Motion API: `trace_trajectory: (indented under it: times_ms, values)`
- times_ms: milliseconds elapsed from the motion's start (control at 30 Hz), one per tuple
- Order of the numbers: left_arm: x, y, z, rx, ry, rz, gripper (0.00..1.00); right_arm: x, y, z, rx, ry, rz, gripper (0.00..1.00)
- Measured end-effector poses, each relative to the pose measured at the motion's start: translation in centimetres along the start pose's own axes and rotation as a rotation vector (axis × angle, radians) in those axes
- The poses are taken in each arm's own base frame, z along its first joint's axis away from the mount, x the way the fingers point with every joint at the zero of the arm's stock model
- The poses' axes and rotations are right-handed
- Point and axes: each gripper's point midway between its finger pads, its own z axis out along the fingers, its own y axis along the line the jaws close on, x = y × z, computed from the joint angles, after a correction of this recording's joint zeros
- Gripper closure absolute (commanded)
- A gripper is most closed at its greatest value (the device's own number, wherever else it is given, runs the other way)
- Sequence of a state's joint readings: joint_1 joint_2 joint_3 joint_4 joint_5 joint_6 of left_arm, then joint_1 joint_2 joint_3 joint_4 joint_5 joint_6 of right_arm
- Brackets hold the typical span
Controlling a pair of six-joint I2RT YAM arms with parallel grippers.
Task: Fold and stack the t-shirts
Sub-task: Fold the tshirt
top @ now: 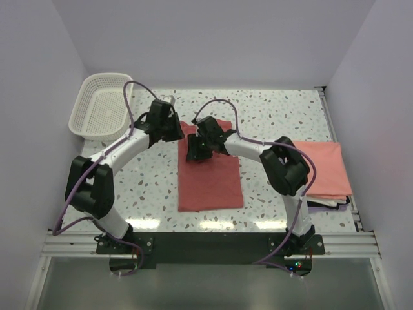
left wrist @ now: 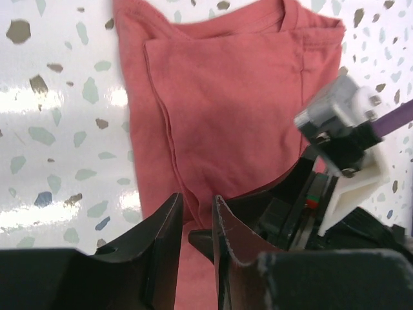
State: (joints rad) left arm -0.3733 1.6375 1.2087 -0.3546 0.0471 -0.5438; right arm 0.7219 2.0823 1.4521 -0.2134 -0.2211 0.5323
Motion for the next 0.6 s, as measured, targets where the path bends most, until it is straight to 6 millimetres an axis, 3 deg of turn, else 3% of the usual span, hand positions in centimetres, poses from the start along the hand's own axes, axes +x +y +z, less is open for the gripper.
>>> trace_trajectory:
  times_ms: [167, 300, 467, 600]
  values:
    - [2.5, 0.7, 0.4, -0.001, 0.054, -0.032, 0.7, -0.5, 0.2, -1.3, -0.016, -0.018, 0.023, 0.51]
    - [4.3, 0.5, 0.4, 0.032, 0.084, -0.056, 0.7, -2.1, -0.5, -5.5, -0.031, -0.087, 0.086, 0.54]
    - [6.5, -2.2, 0.5, 0.107, 0.118, -0.044, 0.71, -4.8, -2.6, -10.3, -0.041, -0.211, 0.167, 0.6]
    - [7.6, -4.9, 0.6, 0.182, 0.13, -0.024, 0.72, -3.8, -5.1, -10.5, -0.015, -0.216, 0.221, 0.63]
